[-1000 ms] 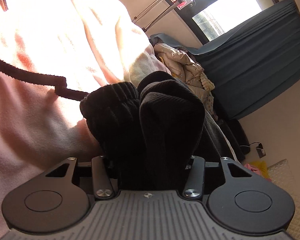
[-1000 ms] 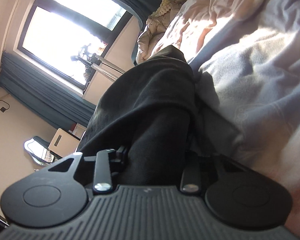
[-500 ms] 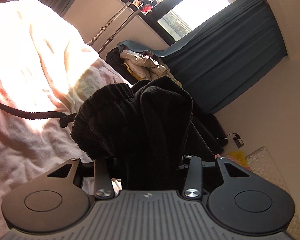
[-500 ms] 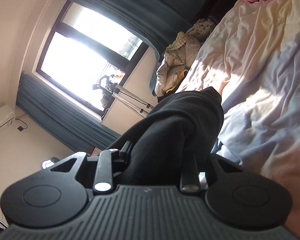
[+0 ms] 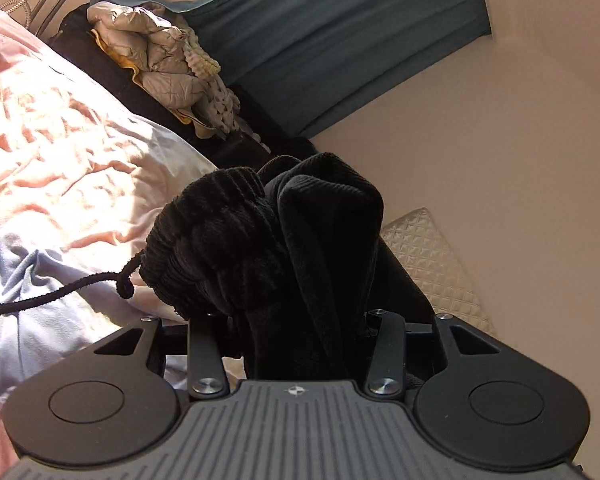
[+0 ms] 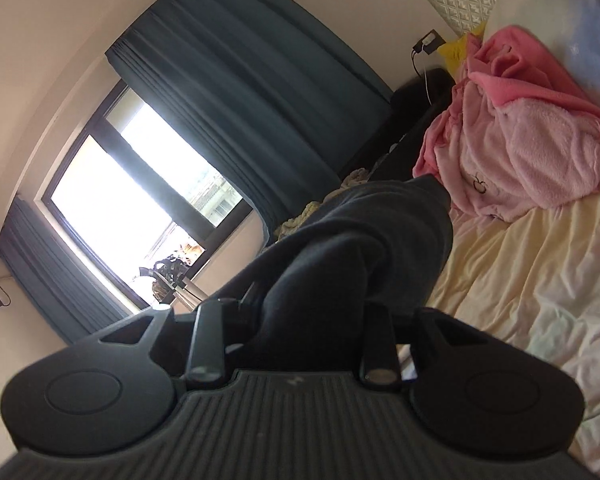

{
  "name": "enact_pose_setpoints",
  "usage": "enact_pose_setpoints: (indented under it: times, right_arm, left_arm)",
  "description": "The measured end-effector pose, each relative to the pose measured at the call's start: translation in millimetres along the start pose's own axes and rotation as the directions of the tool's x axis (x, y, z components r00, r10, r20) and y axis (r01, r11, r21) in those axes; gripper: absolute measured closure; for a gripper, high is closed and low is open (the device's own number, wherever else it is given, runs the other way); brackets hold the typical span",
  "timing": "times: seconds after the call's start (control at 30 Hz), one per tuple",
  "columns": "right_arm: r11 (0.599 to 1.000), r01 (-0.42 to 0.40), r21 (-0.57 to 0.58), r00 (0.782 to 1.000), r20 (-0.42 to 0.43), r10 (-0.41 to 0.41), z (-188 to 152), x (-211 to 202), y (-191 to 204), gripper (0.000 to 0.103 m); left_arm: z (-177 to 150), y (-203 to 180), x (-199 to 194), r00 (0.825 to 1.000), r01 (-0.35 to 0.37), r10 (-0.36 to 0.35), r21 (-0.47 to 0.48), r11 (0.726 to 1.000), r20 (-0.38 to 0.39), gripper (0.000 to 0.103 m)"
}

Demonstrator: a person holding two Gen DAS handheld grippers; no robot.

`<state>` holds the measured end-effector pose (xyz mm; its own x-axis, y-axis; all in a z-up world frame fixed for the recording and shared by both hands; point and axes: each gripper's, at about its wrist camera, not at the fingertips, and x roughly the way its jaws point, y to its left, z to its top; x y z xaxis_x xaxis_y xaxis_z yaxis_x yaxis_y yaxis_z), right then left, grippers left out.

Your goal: Fold clothes

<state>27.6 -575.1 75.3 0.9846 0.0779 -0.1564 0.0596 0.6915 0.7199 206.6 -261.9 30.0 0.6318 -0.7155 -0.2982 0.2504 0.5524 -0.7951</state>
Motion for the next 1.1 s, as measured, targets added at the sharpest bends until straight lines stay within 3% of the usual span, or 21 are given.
enact_pose_setpoints:
  times: [0.1,0.27,0.4,0.5,0.57,0.67,0.83,0.9,0.93,0.97,1.1]
  right_arm:
    - [0.997,0.067,-0.033,0.997,0.032,-0.066,31,0,-30,0.071]
    - [0.986,0.168,-0.002,0.984,0.064,-0.168,53,11,-101,0.071]
    - [0.978,0.195,0.069,0.976,0.079,-0.201,39,22,-163,0.071]
    - [0.968,0.223,0.114,0.973,0.039,-0.229,13,32,-206,0.071]
    - [0.953,0.263,0.149,0.965,-0.021,-0.263,-10,40,-231,0.071]
    - [0.935,0.316,0.163,0.947,-0.102,-0.303,-40,46,-256,0.069]
    - [0.932,0.315,0.18,0.948,-0.1,-0.302,-68,38,-271,0.067]
    - [0.922,0.336,0.194,0.941,-0.118,-0.318,-66,38,-270,0.066]
    - [0.914,0.354,0.2,0.933,-0.137,-0.332,-63,39,-266,0.065]
    - [0.903,0.38,0.2,0.922,-0.163,-0.352,-58,39,-261,0.061]
    - [0.871,0.468,0.153,0.872,-0.241,-0.426,-41,32,-232,0.053]
  left_arm:
    - [-16,-15,67,0.996,0.041,-0.04,0.017,0.999,-0.074,0.055]
    - [-41,-21,155,0.984,0.044,-0.036,0.038,0.998,-0.177,0.055]
    - [-67,10,209,0.973,0.038,-0.033,0.015,0.999,-0.227,0.055]
    - [-79,44,233,0.966,0.006,-0.002,0.017,1.0,-0.257,0.055]
    - [-88,70,240,0.962,-0.004,0.0,-0.014,1.0,-0.273,0.054]
    - [-106,103,231,0.965,0.04,-0.053,-0.054,0.998,-0.256,0.046]
    - [-112,121,222,0.951,0.084,-0.088,-0.027,0.996,-0.297,0.037]
    - [-107,116,211,0.951,0.054,-0.051,0.004,0.999,-0.304,0.025]
    - [-103,114,205,0.953,0.033,-0.026,0.018,0.999,-0.302,0.012]
    - [-98,111,196,0.954,0.011,0.0,0.037,0.999,-0.3,0.006]
    - [-67,93,159,0.959,-0.075,0.129,0.214,0.974,-0.253,0.006]
